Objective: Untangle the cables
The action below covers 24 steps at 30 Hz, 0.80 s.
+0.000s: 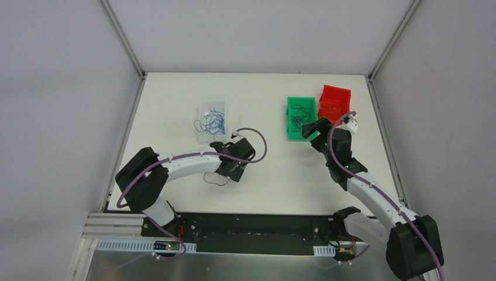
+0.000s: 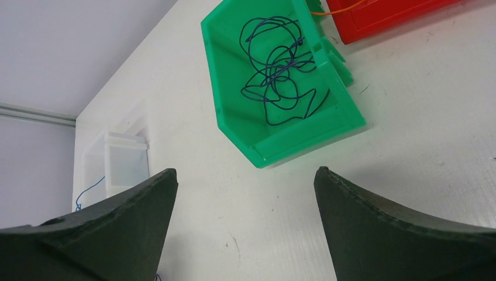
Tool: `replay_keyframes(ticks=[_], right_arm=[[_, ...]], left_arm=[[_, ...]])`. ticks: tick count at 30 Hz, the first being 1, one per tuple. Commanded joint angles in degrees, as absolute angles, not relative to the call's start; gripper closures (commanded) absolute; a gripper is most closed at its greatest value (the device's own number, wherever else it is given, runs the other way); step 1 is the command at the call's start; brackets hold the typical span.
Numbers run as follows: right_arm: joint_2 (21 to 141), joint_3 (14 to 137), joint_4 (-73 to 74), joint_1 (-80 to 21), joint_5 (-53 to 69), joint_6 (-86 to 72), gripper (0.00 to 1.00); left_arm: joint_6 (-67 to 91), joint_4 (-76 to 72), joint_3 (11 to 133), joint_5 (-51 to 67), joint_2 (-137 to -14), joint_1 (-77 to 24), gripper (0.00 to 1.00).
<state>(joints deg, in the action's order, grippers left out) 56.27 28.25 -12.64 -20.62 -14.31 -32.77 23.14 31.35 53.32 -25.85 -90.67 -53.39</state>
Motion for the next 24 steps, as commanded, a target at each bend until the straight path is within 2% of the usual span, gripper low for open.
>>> replay_keyframes(ticks=[1,7,11,15,20,24], right_arm=[[56.1,29.2,-14.4,-20.6,-14.8,-33.0,0.09],[55.8,29.1,-14.4,-20.6,-14.5,-32.9,0.09],[55.9,29.2,-14.4,-20.6,-14.3,-32.9,0.09],[56.7,29.6,-14.5,-20.5,-13.5,-32.8,0.1],[57.1,29.8,-14.4,-20.5,-13.3,-32.7,0.1],[57.3,29.9,-14.4,-20.4,-12.9,-32.7,0.09]], left_arm=[[23.6,33.2,55.2,-23.7,-88.9,-49.1,0.01],[20.9,27.5,53.8,-11.3,-89.4,-41.6,0.01],[20.0,27.0,54.0,-13.1,-90.3,-39.3,0.01],[20.4,23.9,53.4,-4.3,-91.7,-34.9,0.01],[22.1,23.1,53.0,-0.3,-93.6,-31.5,0.01],[23.3,21.8,52.0,6.4,-94.5,-28.7,0.09]])
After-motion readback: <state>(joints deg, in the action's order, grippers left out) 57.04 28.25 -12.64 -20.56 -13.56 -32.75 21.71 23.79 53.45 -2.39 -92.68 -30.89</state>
